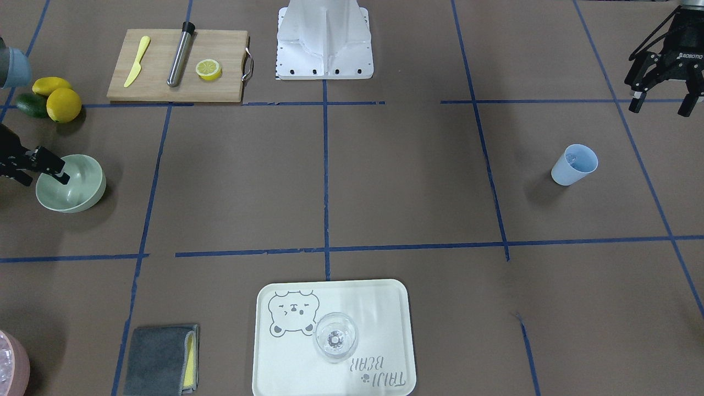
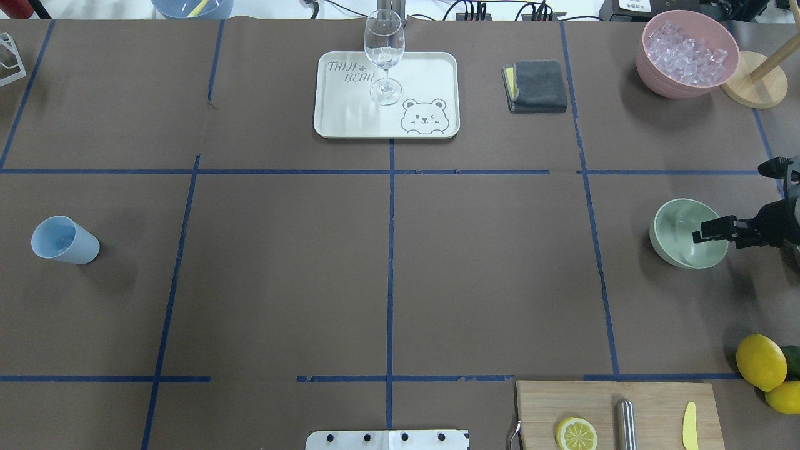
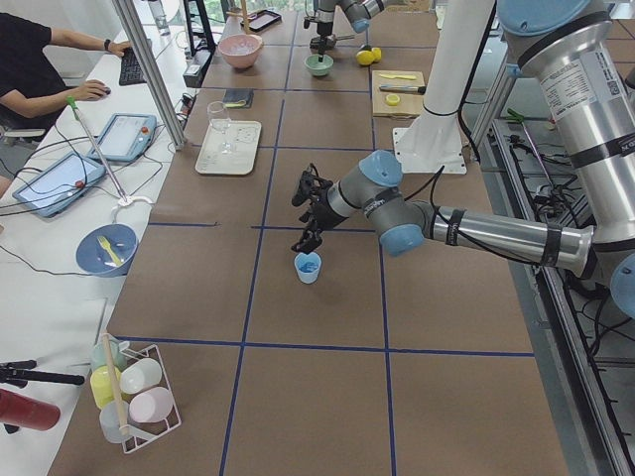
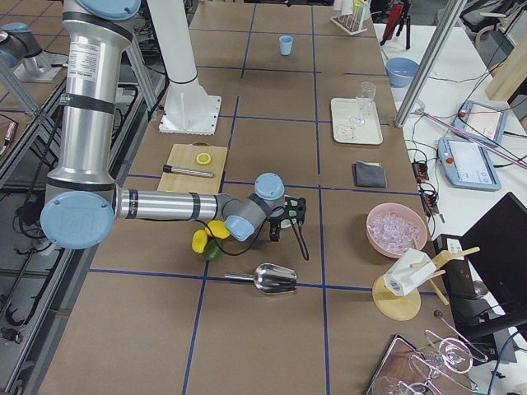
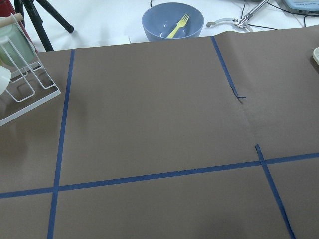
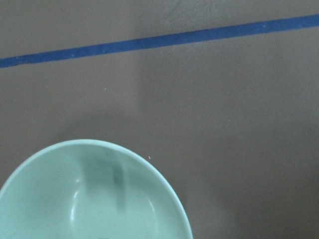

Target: Pour ice into bowl

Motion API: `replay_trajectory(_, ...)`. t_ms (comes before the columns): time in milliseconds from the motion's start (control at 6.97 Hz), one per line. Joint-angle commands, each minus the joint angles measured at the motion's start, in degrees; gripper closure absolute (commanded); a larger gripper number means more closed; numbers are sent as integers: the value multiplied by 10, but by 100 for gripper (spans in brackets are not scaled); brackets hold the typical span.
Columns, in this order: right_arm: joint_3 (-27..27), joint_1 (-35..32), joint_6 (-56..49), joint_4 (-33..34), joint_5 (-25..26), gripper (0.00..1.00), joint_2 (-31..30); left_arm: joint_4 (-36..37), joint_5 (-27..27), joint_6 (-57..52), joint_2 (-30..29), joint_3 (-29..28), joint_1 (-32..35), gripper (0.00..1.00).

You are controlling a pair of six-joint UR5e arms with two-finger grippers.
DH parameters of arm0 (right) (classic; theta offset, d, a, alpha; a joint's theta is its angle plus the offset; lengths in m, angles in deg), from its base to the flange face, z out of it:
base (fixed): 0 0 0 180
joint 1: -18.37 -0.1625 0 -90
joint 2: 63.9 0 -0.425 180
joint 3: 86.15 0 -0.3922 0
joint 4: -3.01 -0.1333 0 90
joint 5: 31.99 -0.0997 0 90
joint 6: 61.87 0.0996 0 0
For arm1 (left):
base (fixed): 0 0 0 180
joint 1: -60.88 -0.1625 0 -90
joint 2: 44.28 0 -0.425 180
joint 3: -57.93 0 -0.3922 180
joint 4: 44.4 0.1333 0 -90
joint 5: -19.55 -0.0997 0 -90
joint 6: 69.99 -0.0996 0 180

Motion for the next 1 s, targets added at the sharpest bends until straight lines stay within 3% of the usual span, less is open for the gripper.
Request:
replay_trajectory(0,-3,4,-4,-3,-4,100,-1,-3,-2,1,1,-1,-6,0)
replay_trajectory(574,-39,-1,3,-2,-18,100,-10,-4,-34,74,1,-2,-90,0)
replay_trajectory(861,-76,3,25,7,-56,100,2,-10,-94,98,7,-2,-146,0)
